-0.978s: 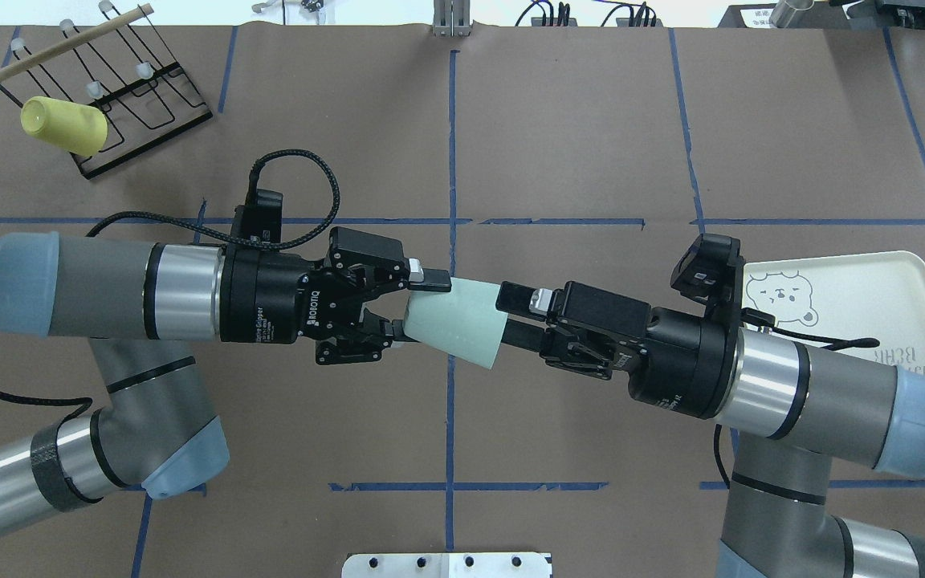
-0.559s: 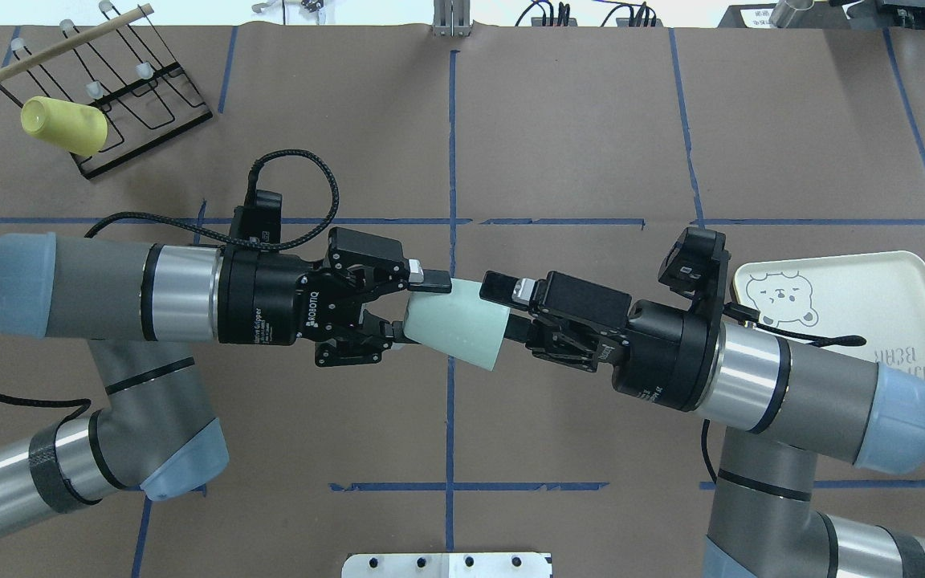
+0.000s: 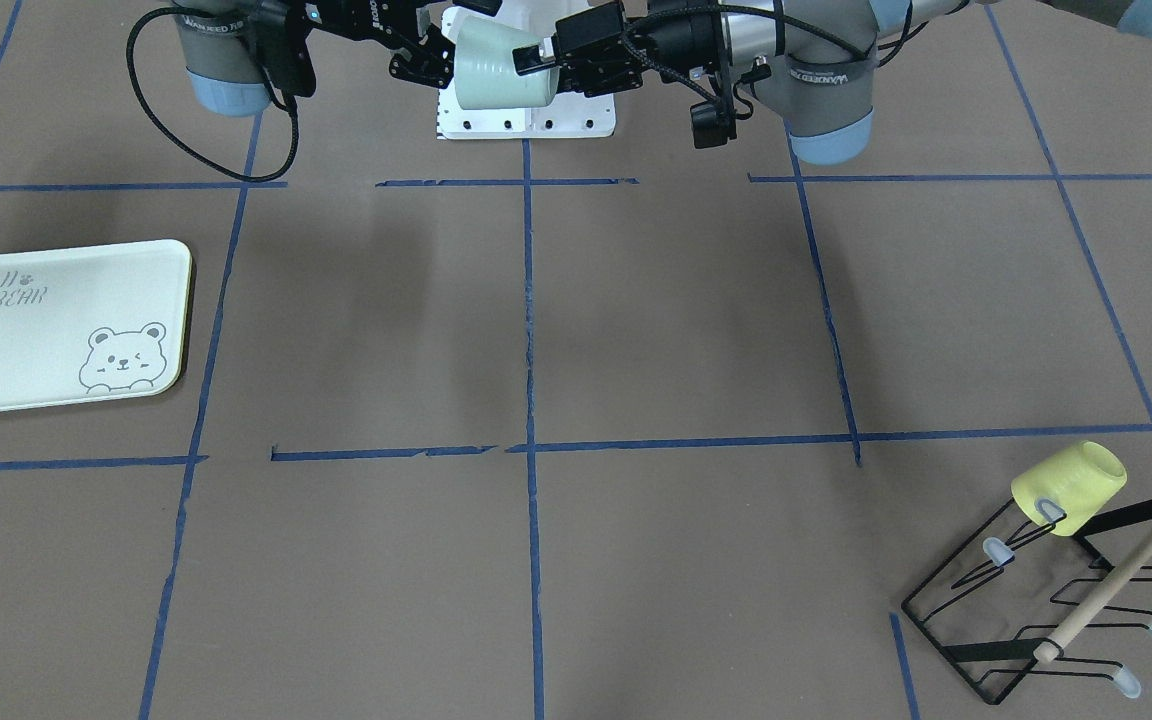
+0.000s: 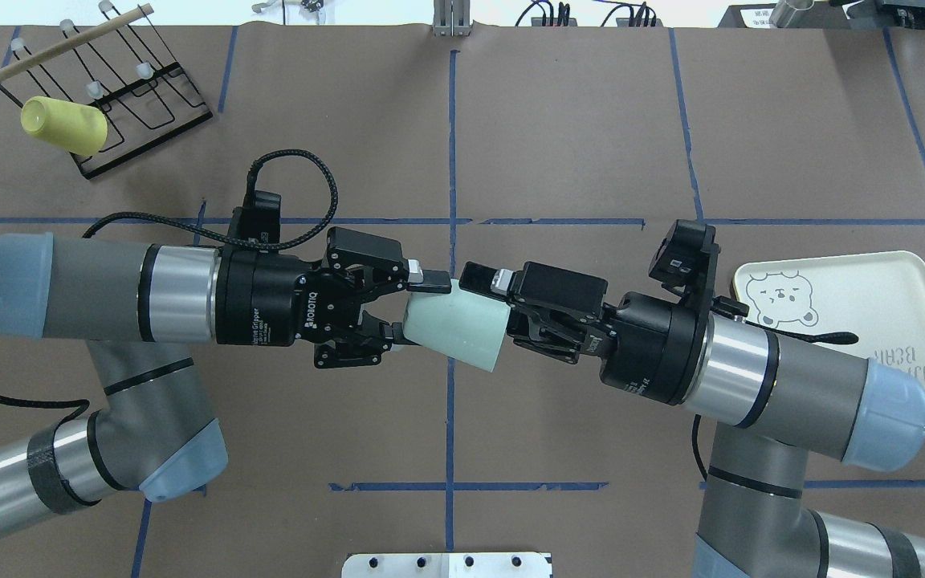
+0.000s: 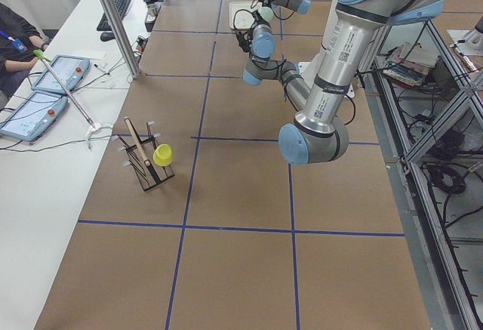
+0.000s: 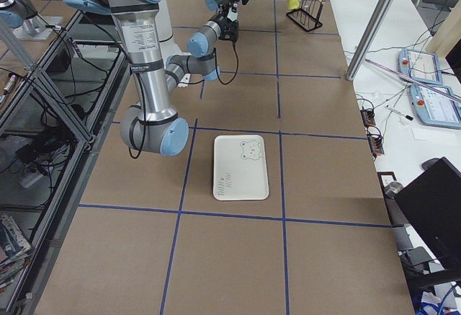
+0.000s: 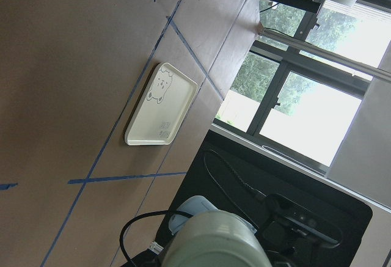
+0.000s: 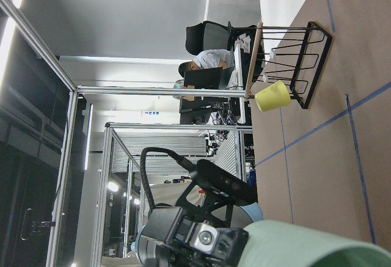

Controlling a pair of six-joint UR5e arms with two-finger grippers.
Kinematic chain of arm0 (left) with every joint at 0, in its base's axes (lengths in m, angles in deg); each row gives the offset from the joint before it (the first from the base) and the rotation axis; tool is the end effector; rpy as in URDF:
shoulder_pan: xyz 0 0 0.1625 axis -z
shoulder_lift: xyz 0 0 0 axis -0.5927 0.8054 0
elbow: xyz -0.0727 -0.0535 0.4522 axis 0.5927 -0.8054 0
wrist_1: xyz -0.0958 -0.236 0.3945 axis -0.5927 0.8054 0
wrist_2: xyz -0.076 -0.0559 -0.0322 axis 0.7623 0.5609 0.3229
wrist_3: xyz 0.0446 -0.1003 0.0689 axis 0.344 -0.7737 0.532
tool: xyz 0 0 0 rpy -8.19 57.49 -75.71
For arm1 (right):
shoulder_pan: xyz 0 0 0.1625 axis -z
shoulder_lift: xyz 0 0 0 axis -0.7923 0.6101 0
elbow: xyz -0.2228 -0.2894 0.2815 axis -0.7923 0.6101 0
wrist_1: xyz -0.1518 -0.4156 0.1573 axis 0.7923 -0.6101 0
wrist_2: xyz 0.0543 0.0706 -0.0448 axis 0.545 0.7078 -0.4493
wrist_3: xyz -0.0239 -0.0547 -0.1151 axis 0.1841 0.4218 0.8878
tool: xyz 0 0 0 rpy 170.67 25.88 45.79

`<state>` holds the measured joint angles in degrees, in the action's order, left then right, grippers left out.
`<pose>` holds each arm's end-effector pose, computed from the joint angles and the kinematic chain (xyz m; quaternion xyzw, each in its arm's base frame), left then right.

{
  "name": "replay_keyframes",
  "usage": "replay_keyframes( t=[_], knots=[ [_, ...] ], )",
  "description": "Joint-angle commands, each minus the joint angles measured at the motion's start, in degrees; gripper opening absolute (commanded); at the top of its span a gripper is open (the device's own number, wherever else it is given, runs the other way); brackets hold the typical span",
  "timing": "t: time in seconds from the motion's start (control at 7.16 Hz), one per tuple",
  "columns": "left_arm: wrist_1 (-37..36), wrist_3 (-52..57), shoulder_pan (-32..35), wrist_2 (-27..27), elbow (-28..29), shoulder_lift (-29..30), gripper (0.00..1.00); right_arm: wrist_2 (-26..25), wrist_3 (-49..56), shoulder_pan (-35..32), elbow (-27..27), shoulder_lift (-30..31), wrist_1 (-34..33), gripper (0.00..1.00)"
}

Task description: Left arm grabs green cup and hands to right arm on tray

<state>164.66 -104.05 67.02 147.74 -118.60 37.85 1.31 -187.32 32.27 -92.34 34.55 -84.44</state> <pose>0.4831 -0.3812 0.1523 -0.1800 0.8440 -0.1346 0.4870 -0.4602 -0.3229 0.1713 0.0731 -0.8899 0.1670 0.4181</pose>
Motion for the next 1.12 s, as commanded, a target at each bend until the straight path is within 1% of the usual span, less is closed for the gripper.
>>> replay_keyframes(
  t=[0.0,0.14,0.28,0.42,0.84,0.98],
  knots=[
    [0.0,-0.01,0.0,0.01,0.0,-0.01,0.12,-0.01,-0.67,-0.17,-0.08,-0.02,-0.01,0.26],
    [0.0,-0.01,0.0,0.01,-0.09,-0.01,0.12,-0.01,-0.67,-0.17,-0.08,-0.02,-0.01,0.17],
    [0.0,-0.09,0.0,0.01,-0.09,0.07,0.15,-0.01,-0.67,-0.17,0.01,0.06,-0.01,0.03],
    [0.0,0.43,-0.18,0.01,0.0,-0.01,0.99,-0.01,-0.59,-0.17,-0.08,0.06,-0.01,0.0],
    [-0.09,-0.01,0.87,-0.08,0.08,-0.01,1.0,-0.01,-0.59,-0.17,0.01,0.24,-0.36,0.0],
    [-0.35,-0.18,2.18,-0.08,0.17,-0.01,1.0,0.08,-0.5,-0.35,0.01,0.59,-0.71,0.0]
  ],
)
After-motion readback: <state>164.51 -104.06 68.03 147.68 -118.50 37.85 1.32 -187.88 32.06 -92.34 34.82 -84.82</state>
